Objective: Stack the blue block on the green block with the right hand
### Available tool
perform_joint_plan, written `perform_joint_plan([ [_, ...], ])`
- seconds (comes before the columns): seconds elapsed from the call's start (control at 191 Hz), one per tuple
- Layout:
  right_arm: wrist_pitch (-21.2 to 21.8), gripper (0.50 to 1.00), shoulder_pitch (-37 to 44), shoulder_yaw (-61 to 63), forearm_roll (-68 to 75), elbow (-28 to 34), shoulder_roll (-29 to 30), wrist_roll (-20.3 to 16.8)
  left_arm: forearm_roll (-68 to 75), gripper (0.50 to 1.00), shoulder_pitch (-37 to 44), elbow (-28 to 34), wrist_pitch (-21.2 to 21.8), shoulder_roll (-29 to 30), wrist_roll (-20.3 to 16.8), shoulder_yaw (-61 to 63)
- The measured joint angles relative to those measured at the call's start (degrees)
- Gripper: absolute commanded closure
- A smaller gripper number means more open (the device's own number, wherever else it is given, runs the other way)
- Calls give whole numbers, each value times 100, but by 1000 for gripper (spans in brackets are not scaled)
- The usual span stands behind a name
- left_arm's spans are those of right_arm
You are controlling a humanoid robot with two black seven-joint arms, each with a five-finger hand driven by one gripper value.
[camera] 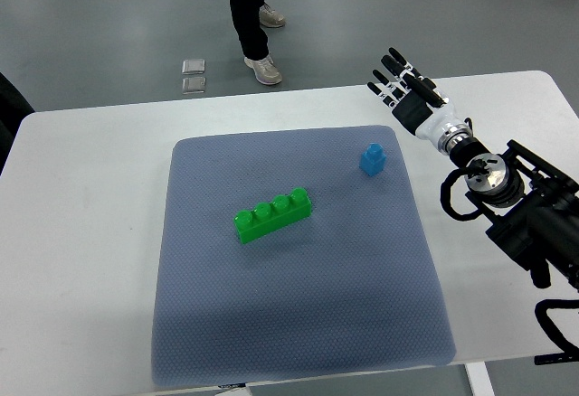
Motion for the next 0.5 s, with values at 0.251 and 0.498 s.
perform_joint_plan([
  [0.251,-4,579,39,0,-20,0,-9,0,-1,500,-2,-4,0,0,0,-5],
  [0.498,-1,579,64,6,-340,14,-14,-20,-1,500,-3,-3,0,0,0,-8],
])
